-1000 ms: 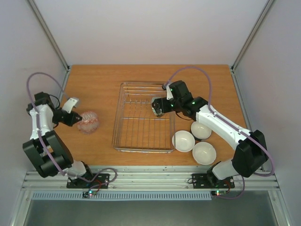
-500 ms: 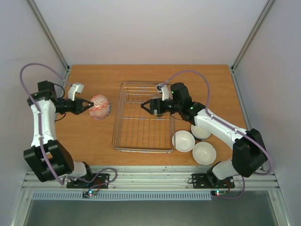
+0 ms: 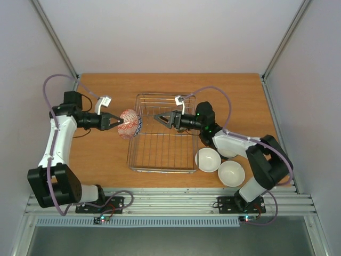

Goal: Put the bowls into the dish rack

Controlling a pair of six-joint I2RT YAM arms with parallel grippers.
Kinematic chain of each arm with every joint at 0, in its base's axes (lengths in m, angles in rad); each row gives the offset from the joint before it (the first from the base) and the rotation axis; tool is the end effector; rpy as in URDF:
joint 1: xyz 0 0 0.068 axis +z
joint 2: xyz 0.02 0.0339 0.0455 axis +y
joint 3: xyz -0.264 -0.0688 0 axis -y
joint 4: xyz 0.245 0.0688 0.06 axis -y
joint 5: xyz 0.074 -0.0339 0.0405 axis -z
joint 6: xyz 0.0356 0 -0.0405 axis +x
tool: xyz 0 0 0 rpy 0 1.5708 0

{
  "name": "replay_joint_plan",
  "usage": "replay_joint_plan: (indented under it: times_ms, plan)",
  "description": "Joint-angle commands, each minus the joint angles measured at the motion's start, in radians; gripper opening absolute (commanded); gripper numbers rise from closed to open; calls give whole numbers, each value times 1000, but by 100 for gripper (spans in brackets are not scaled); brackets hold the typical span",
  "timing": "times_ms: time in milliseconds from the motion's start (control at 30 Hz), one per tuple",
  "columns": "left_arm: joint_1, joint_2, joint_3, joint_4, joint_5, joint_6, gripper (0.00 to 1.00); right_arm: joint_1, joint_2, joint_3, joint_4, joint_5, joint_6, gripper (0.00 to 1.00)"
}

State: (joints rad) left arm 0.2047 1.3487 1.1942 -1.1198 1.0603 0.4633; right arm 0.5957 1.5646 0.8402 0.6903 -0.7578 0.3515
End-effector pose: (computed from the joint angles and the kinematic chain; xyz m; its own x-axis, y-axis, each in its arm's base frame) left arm 0.2412 0.0183 0.3052 -0.7705 0.0631 -0.6343 0.5529 0.5612 -0.6159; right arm 0.2689 0.2118 0.2567 -0.3626 0.0563 -0.9302 -0.9068 0.2092 0.3661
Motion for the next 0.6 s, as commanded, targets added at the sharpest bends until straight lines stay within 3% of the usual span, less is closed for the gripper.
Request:
replay_joint_plan:
  times_ms: [0, 133, 567]
  plan:
    - [-40, -44, -1, 92, 23, -92, 0, 6, 99, 1, 411, -77, 232, 97]
    - [-67, -39, -3, 107, -3, -107, 0, 8, 181, 23, 562, -100, 356, 96]
    - [-82, -4, -11, 150, -32, -135, 1, 85, 158, 71, 505, -111, 324, 96]
